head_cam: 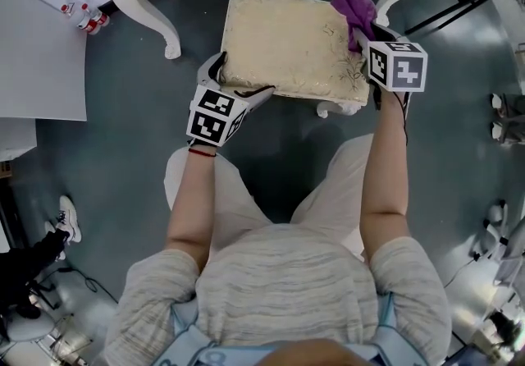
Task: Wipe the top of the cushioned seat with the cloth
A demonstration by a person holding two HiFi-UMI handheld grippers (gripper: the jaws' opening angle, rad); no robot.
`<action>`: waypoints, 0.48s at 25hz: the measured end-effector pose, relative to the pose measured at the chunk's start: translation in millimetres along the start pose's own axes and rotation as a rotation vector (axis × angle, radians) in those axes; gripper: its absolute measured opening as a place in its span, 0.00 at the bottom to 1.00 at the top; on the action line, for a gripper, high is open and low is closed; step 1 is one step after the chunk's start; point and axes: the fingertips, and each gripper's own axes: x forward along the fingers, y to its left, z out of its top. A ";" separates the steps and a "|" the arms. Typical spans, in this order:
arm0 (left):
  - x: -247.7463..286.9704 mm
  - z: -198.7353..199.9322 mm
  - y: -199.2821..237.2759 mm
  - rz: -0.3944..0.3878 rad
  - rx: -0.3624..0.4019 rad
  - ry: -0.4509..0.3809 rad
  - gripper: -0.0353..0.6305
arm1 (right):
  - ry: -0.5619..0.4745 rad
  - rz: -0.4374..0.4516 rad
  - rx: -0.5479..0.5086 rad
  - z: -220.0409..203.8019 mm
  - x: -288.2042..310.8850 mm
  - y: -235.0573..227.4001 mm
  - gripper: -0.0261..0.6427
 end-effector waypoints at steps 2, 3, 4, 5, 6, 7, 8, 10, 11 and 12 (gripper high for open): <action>2.6 2.1 -8.5 0.013 -0.007 -0.006 0.90 | 0.015 -0.014 -0.002 -0.2 0.3 -8.3 0.20; 3.6 2.6 -11.3 0.019 -0.009 -0.012 0.90 | 0.027 -0.023 -0.001 -0.8 1.1 -12.6 0.20; 4.3 2.7 -13.0 0.023 -0.010 -0.021 0.90 | 0.041 -0.033 0.001 -2.1 2.2 -17.1 0.20; 4.7 2.4 -14.0 0.026 -0.009 -0.032 0.90 | 0.057 -0.044 0.007 -4.0 3.4 -21.8 0.20; 4.8 2.1 -14.3 0.027 -0.007 -0.044 0.90 | 0.072 -0.053 0.014 -5.8 4.5 -26.5 0.20; 4.4 1.9 -14.1 0.027 -0.004 -0.054 0.90 | 0.084 -0.061 0.021 -7.3 5.6 -31.0 0.20; 3.9 1.7 -13.7 0.025 0.001 -0.061 0.90 | 0.093 -0.068 0.029 -8.5 6.9 -35.2 0.20; 3.2 1.4 -13.3 0.023 0.014 -0.068 0.90 | 0.110 -0.076 0.044 -11.5 10.9 -42.0 0.20; 3.1 1.3 -13.5 0.022 0.020 -0.071 0.90 | 0.119 -0.079 0.052 -13.5 13.2 -44.1 0.20; 3.0 1.2 -13.8 0.021 0.024 -0.073 0.90 | 0.126 -0.080 0.059 -15.6 15.4 -45.3 0.20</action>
